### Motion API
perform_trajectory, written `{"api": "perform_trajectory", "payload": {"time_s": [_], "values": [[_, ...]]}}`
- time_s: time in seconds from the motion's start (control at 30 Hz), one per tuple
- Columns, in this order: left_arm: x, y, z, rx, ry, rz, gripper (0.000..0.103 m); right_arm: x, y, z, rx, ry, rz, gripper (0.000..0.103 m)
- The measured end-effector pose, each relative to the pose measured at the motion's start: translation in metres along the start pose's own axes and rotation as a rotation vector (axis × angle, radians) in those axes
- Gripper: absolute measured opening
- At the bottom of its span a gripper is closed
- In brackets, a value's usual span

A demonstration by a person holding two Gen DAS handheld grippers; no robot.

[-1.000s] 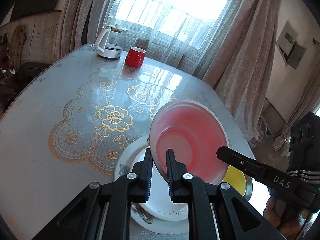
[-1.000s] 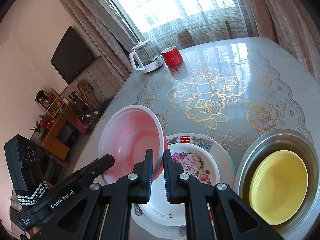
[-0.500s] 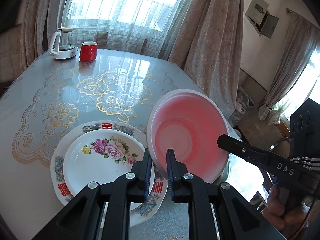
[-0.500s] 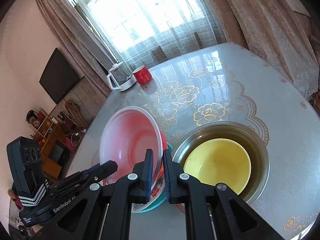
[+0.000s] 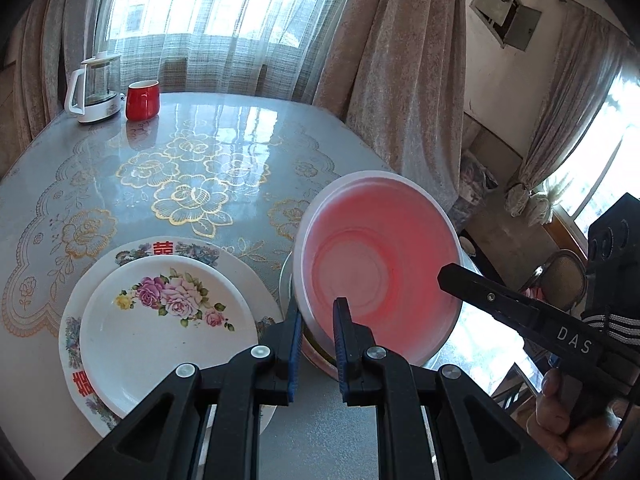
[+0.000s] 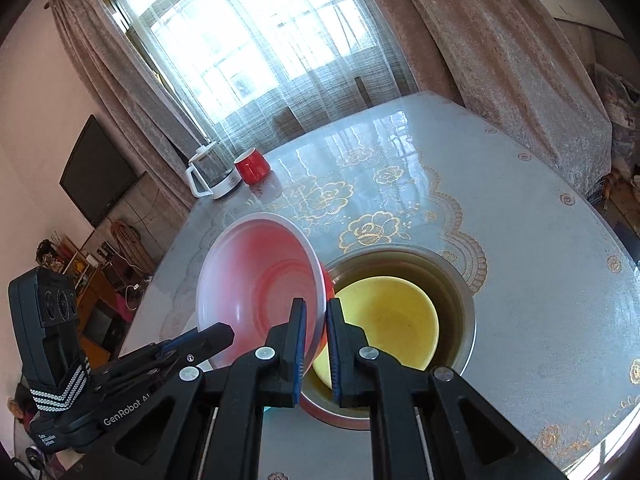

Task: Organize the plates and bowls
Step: 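Carry the pink bowl over the steel bowl and lower it toward the yellow bowl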

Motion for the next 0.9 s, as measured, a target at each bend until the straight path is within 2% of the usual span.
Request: {"api": "perform_trajectory", "payload": {"time_s": [0.23, 0.5, 0.9], "values": [[-0.007, -0.015, 0.015, 0.001, -0.054, -0.021, 0.014, -0.006, -0.002, 0.025, -0.016, -0.064, -0.009, 0.011], [-0.011, -0.022, 0.015, -0.03, -0.033, -0.053, 0.014, -0.007, 0.006, 0.029, -0.023, -0.07, 0.007, 0.011], [0.001, -0.022, 0.019, -0.057, -0.034, -0.057, 0.014, -0.008, 0.007, 0.035, -0.021, -0.089, 0.007, 0.011]]}}
Point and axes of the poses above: each gripper's, at about its wrist camera, not at the fingertips, and y roughly against the way its jaws point, z to its right, x to its top, the point moved 8 cm from there along -y, roughly the way its jaws point, and after that the axes turned 1 degree about -y, right-handed, at the moved point
